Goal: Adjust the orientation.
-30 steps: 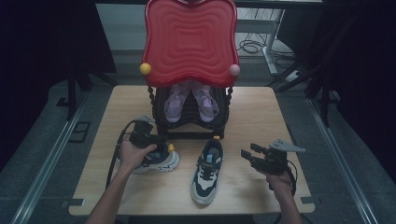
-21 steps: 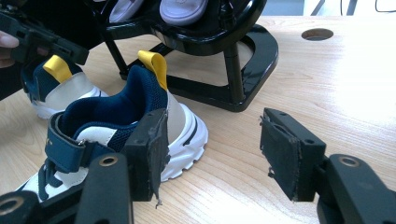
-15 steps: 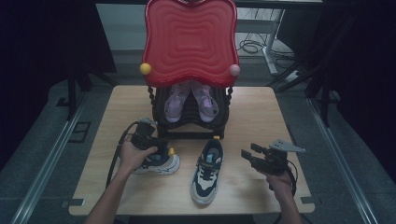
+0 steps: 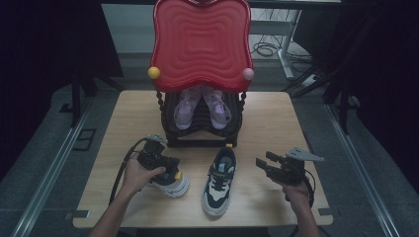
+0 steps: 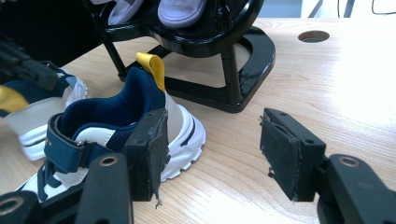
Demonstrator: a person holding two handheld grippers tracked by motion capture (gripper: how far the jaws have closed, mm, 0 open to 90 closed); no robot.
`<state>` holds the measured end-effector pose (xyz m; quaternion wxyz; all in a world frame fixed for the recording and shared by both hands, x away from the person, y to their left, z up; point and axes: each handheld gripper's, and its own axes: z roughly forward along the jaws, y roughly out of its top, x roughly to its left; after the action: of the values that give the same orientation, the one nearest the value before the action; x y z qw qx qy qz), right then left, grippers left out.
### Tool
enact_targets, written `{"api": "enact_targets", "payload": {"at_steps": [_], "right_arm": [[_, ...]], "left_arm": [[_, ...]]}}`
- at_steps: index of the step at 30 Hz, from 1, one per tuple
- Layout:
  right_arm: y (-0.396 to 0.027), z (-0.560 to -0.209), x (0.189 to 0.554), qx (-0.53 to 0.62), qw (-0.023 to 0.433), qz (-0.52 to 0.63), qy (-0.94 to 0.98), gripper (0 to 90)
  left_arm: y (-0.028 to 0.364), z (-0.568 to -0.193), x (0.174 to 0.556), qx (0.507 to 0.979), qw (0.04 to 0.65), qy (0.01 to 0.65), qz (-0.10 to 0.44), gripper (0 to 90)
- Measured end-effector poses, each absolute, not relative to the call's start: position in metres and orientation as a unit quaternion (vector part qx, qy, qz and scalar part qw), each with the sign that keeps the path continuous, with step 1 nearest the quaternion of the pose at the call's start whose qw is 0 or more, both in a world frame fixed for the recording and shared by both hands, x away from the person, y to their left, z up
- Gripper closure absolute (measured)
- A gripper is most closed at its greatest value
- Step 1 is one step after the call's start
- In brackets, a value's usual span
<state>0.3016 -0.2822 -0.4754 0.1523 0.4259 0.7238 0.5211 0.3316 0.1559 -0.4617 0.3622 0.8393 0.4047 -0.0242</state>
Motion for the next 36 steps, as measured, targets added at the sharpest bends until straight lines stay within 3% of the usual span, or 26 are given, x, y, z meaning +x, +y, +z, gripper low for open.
{"api": "enact_targets", "payload": {"at_steps": [19, 36], "right_arm": [[-0.285, -0.474, 0.3, 0.427, 0.154, 0.524, 0.721, 41.9], [-0.284, -0.474, 0.3, 0.428, 0.155, 0.523, 0.721, 41.9]], "left_arm": [[0.157, -0.459, 0.292, 0.859, 0.353, 0.37, -0.039, 90.0], [0.181, -0.457, 0.268, 0.854, 0.361, 0.37, -0.052, 90.0]]}}
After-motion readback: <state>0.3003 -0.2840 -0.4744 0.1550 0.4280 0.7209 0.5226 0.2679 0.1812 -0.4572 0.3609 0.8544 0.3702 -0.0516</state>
